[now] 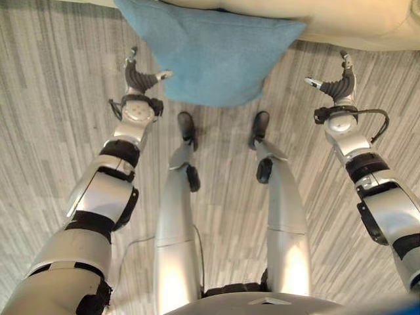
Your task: Pick up all the scattered cushions and arrange them neatly on the sofa.
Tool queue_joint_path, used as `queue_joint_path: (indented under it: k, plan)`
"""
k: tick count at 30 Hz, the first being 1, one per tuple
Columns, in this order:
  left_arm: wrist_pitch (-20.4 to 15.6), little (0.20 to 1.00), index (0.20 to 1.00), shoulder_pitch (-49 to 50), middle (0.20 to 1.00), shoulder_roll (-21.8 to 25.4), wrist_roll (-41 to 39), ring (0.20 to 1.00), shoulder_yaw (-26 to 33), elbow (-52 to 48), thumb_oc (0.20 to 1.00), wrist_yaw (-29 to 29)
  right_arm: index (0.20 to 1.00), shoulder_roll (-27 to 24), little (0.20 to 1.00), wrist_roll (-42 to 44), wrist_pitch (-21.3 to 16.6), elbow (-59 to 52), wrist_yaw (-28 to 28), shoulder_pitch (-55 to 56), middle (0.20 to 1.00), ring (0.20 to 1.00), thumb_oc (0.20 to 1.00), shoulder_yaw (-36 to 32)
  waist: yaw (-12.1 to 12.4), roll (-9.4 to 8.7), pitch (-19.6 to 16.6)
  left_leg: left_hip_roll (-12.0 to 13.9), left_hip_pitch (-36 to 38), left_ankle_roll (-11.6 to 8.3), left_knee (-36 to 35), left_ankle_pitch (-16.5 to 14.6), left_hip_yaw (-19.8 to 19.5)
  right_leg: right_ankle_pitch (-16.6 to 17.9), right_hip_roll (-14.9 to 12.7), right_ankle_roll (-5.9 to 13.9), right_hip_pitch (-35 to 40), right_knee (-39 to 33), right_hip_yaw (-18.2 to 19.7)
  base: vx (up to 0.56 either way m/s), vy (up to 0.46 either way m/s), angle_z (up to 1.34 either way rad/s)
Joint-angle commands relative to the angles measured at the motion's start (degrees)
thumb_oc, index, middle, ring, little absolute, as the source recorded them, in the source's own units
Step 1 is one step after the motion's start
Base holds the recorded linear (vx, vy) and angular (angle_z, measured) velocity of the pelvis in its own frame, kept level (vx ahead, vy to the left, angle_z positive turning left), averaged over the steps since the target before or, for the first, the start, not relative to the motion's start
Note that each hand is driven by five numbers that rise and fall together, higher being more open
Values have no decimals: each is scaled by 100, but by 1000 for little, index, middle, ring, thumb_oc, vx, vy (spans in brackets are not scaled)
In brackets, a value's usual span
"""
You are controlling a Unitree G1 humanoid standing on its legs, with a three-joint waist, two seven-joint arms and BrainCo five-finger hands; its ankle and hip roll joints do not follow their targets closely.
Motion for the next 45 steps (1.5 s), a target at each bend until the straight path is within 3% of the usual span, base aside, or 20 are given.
queue_joint_path:
  k: [1, 8, 15, 21, 30, 38, 45]
  plan:
    - [-42, 1000, 1000, 647, 1000, 57, 87, 1000, 203, 148, 1000, 427, 1000, 74, 1000, -10, -130, 5, -274, 515, 1000, 1000, 1000, 90, -98, 104, -840, 3, -210, -164, 531, -932, -396, -266, 49, 609, 28, -32, 377, 0, 0, 0]
    - [-16, 1000, 1000, 395, 1000, -38, -256, 1000, 342, 246, 1000, 601, 1000, 12, 1000, 77, -136, 22, -364, 295, 1000, 1000, 1000, 68, -111, 76, -883, -62, -728, -114, 711, -898, -426, -273, 21, 620, -527, 163, 455, 17, 17, -2]
    - [101, 1000, 1000, -37, 1000, -114, -569, 1000, 171, 369, 1000, 389, 1000, -34, 1000, 290, -137, -15, -271, 128, 1000, 1000, 1000, 118, -144, 79, -1023, -50, -1183, -83, 846, -876, -463, -277, 43, 606, -1038, 348, 516, 30, 15, -1]
    - [-9, 1000, 1000, -385, 1000, 13, -742, 1000, -73, 129, 1000, 173, 1000, -149, 1000, 491, -194, -242, -95, -85, 1000, 1000, 1000, 183, -173, 96, -1100, -53, -1463, -62, 888, -847, -466, -281, 58, 662, -1356, 442, 596, 38, 10, -6]
    - [-163, 1000, 1000, -807, 1000, 8, -861, 1000, -447, -383, 1000, -1, 1000, -297, 1000, 497, -185, -499, 58, -411, 1000, 1000, 1000, 359, -161, 194, -1195, -86, -1636, -81, 792, -718, -476, -293, 48, 685, -1602, 554, 631, 0, 4, 0]
    - [-250, 1000, 1000, -847, 1000, -226, -801, 1000, -648, -781, 1000, -23, 1000, -321, 1000, 422, -147, -316, 155, -899, 1000, 1000, 1000, 706, -5, 280, -1275, -109, -1733, -121, 847, -670, -522, -325, 56, 659, -1681, 665, 615, 3, -6, 1]
    - [-232, 1000, 1000, -843, 1000, -143, -735, 1000, -725, -870, 1000, 21, 1000, -260, 1000, 224, -78, -383, 218, -1215, 1000, 1000, 1000, 1088, 64, 339, -1158, -115, -1828, -173, 987, -646, -603, -315, 59, 666, -1686, 721, 581, 7, -6, 2]
